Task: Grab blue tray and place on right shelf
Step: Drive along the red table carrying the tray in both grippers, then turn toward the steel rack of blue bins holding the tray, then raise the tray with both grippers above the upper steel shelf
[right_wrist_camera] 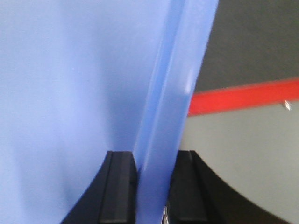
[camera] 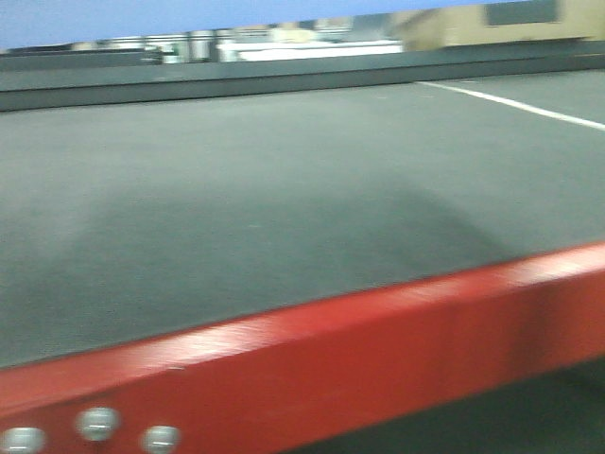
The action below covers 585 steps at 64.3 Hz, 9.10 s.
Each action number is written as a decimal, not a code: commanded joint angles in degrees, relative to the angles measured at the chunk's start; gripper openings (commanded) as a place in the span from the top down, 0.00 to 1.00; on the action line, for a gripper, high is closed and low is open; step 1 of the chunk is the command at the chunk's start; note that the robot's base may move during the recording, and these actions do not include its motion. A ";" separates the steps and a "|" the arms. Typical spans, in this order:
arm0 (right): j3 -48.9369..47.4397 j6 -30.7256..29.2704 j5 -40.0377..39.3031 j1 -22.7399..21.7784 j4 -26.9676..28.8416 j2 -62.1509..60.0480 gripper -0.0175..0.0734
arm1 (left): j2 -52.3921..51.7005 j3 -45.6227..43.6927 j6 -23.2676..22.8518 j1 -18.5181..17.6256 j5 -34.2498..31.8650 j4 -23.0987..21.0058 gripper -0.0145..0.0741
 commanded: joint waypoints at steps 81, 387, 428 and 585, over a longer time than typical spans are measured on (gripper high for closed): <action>-1.43 -1.86 -1.53 -0.19 -3.55 -1.90 0.74 | -1.80 -1.23 1.85 -0.50 6.00 1.33 0.89; -1.43 -1.86 -1.59 -0.25 -3.55 -1.90 0.74 | -1.67 -1.23 1.85 -0.60 6.00 -1.21 0.89; -1.43 -1.86 -1.59 -0.25 -3.55 -1.90 0.74 | -1.67 -1.23 1.85 -0.60 6.00 -1.21 0.89; -1.43 -1.86 -1.54 -0.25 -3.55 -1.90 0.74 | -1.67 -1.23 1.85 -0.60 6.00 -1.21 0.89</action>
